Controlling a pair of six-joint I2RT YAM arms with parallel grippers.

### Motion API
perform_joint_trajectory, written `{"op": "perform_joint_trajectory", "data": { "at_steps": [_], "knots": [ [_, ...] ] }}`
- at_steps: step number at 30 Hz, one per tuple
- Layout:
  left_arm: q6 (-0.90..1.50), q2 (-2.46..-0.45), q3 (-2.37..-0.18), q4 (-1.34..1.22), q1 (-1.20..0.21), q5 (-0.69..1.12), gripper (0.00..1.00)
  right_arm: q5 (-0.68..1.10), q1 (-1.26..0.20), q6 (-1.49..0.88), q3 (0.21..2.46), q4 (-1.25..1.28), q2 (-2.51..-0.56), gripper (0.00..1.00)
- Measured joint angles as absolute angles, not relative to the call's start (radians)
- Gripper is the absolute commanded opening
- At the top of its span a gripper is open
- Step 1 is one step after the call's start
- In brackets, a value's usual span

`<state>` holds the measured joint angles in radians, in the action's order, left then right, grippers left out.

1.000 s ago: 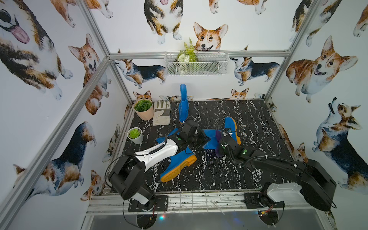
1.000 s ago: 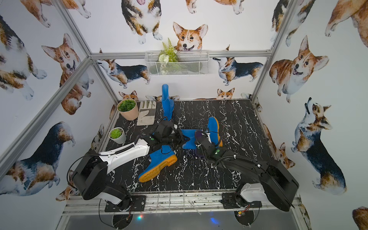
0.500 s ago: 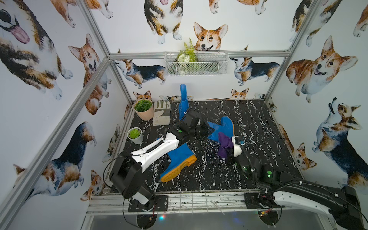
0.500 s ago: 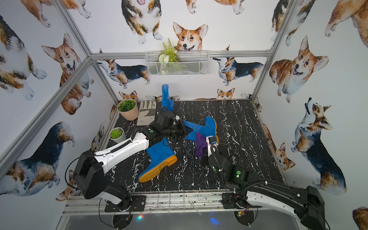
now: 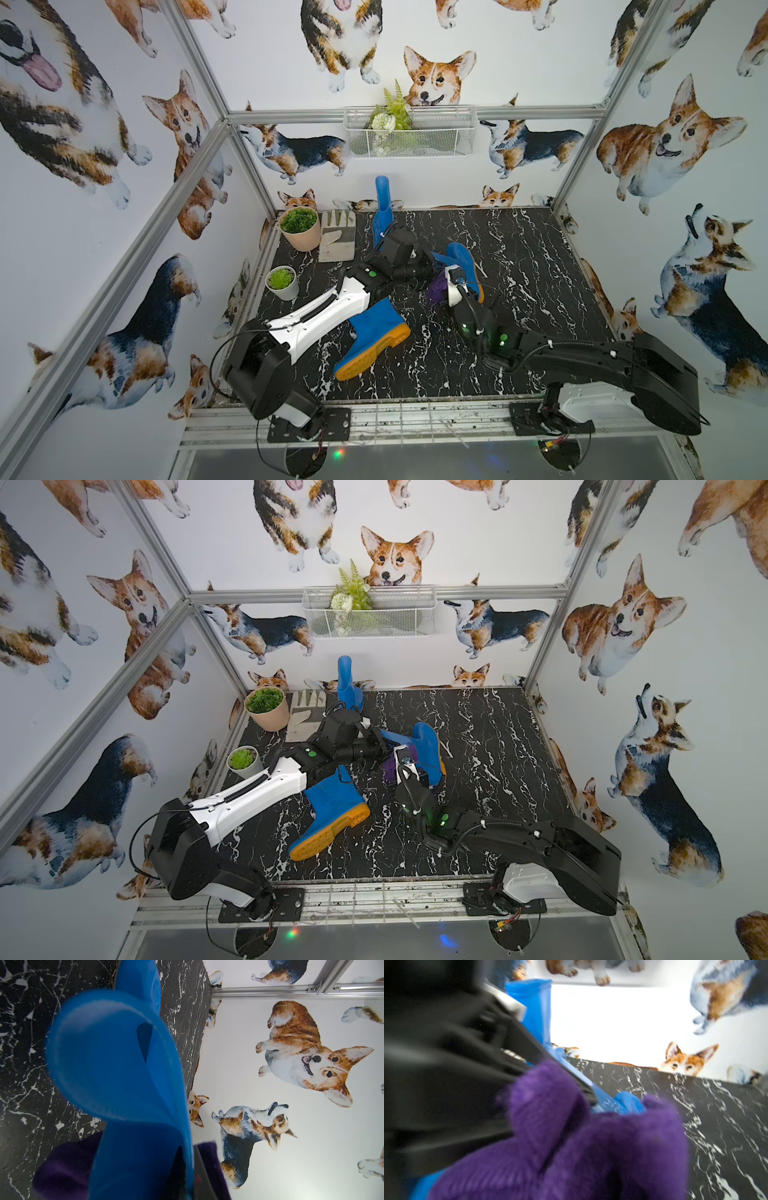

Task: Wipe the rubber boots with a cloth
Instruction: Wipe the dirt off the rubber boot.

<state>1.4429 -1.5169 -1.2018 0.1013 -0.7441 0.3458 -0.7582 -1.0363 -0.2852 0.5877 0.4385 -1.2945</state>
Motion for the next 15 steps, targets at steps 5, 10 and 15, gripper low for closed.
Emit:
{"op": "perform_joint_trajectory", "data": {
  "at_steps": [5, 10, 15],
  "knots": [
    [1.473, -1.509, -1.158, 0.062, -0.731, 0.376, 0.00, -0.748, -0.806, -0.503, 0.484, 0.280, -1.256, 0.00],
    [1.485, -1.507, -1.151, 0.035, -0.719, 0.407, 0.00, -0.703, -0.748, -0.566, 0.468, 0.124, -1.093, 0.00],
    [1.487, -1.509, -1.159, 0.035, -0.715, 0.422, 0.00, -0.702, -0.949, -0.533, 0.511, 0.114, -0.928, 0.00]
  ]
}}
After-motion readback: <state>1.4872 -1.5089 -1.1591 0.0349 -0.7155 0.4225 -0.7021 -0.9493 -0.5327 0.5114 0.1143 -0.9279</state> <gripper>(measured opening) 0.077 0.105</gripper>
